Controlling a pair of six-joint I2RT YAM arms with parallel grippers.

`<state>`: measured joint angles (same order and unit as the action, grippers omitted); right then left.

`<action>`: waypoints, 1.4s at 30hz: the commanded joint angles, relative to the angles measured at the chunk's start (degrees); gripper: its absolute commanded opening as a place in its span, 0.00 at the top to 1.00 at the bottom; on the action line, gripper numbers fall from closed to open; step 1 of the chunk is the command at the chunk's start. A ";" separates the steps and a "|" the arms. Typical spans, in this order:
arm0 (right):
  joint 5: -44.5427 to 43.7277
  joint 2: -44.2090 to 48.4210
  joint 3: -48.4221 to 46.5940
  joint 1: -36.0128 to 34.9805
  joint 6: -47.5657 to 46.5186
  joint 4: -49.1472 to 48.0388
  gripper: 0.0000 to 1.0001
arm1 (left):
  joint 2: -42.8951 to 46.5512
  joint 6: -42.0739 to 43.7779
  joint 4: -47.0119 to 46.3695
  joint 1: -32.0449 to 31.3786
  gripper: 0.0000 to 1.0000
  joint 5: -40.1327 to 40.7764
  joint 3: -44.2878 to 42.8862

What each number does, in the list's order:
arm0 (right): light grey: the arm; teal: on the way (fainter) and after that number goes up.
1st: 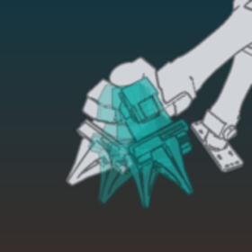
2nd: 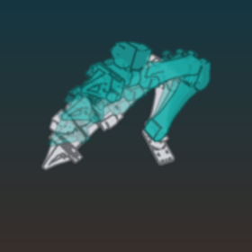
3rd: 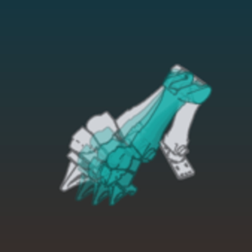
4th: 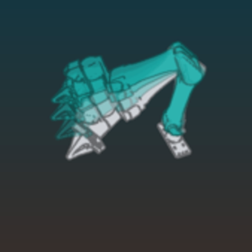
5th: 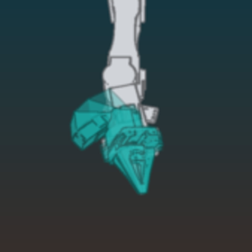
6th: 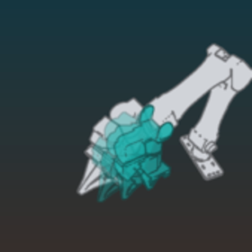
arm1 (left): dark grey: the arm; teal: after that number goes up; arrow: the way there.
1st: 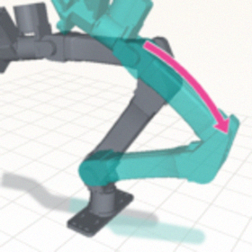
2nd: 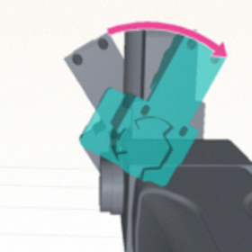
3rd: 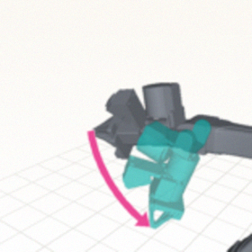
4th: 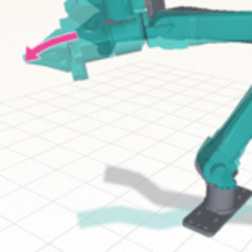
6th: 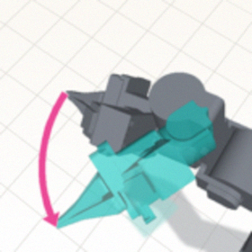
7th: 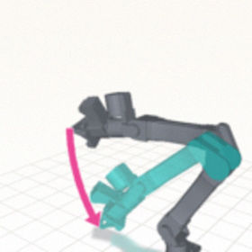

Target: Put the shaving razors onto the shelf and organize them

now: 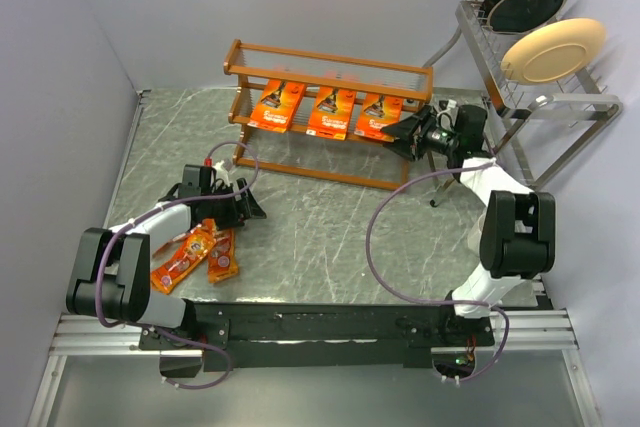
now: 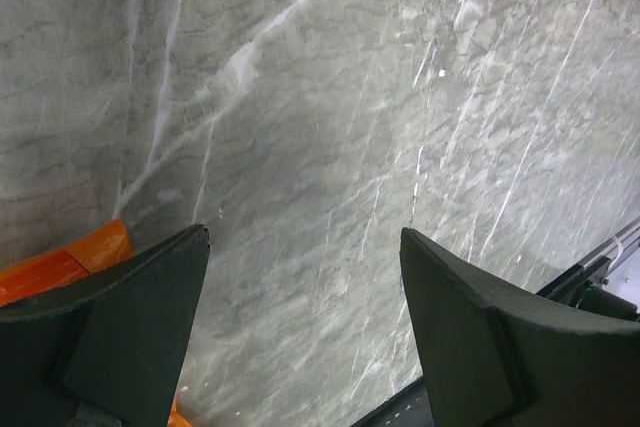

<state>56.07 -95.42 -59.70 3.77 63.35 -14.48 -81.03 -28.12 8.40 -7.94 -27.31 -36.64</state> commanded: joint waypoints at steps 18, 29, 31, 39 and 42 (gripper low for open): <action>-3.34 4.45 7.58 2.12 0.72 6.05 0.46 | 2.37 -0.18 -2.78 0.21 0.17 -0.29 2.10; -5.53 2.52 4.59 1.68 2.03 3.58 0.62 | 1.76 0.26 -2.52 0.21 0.17 -0.02 1.84; -5.71 2.25 4.59 1.68 3.09 2.80 0.64 | 1.58 0.26 -2.52 0.21 0.17 -0.02 1.84; -6.94 0.67 3.72 1.59 4.06 0.77 0.73 | 1.06 0.52 -2.69 0.21 0.17 0.15 1.75; -7.03 -0.29 2.66 1.59 4.50 0.51 0.84 | 0.97 0.61 -2.69 0.21 0.17 0.06 1.84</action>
<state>52.23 -93.47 -54.04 4.08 65.78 -11.90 -80.40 -28.18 7.09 -7.94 -27.11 -34.70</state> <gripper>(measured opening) 0.209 0.829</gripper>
